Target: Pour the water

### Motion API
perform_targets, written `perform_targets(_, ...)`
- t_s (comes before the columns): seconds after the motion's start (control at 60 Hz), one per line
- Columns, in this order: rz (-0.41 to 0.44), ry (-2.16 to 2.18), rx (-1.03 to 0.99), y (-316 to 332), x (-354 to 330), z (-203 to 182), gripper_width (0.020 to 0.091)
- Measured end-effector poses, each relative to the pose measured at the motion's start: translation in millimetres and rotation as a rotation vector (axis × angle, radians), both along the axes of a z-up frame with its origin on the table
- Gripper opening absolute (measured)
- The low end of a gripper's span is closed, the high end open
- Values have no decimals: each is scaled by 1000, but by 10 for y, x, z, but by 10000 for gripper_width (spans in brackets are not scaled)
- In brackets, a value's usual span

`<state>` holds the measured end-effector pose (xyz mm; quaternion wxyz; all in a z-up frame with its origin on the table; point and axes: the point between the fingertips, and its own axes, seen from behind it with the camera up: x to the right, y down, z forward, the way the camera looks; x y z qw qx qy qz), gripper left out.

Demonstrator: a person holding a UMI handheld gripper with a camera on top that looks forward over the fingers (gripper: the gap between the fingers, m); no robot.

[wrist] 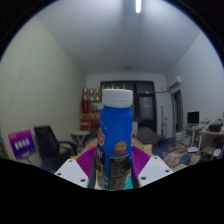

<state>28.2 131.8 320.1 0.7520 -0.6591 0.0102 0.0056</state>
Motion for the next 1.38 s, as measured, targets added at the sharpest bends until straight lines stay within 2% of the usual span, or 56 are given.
perform_targets(0.017, -18, -3, -35, -18, 83, -225, 501)
perform_targets(0.033, -13, -31, -41, -376, 118, -396, 500)
perform_targets(0.067, -28, -54, -78, -88, 287, -688, 501)
perform_targets(0.083, -42, -55, -104, 159, 248, -702, 501)
perform_targets(0.133, -55, -64, -149, 122, 495, -1122, 502)
perform_targets(0.2, -69, -57, -200, 329, 405, -1491, 502)
perform_targets(0.25, -83, -45, -230, 421, 492, -1721, 501)
perform_targets(0.267, -84, -42, -237, 406, 712, -1902, 501)
perform_targets(0.3, -103, -35, -261, 453, 536, -1997, 500)
perform_targets(0.433, -124, -5, -366, 449, 621, -2602, 518)
perform_targets(0.45, -121, -13, -316, 471, 612, -2510, 533)
perform_targets(0.5, -127, -16, -307, 434, 622, -2500, 504)
perform_targets(0.567, -129, -13, -330, 421, 620, -2542, 511)
perform_targets(0.717, -125, 36, -450, 283, 591, -2629, 684)
perform_targets(0.75, -132, 52, -485, 290, 616, -2646, 787)
perform_targets(0.783, -144, 60, -489, 135, 610, -2587, 860)
perform_targets(0.867, -169, 52, -478, -175, 577, -2388, 835)
perform_targets(1.017, -174, 67, -488, -983, 250, -1937, 833)
perform_targets(1.25, -169, 42, -519, -2547, -642, -1226, 831)
perform_targets(1.383, -186, 39, -539, -3285, -1095, -947, 821)
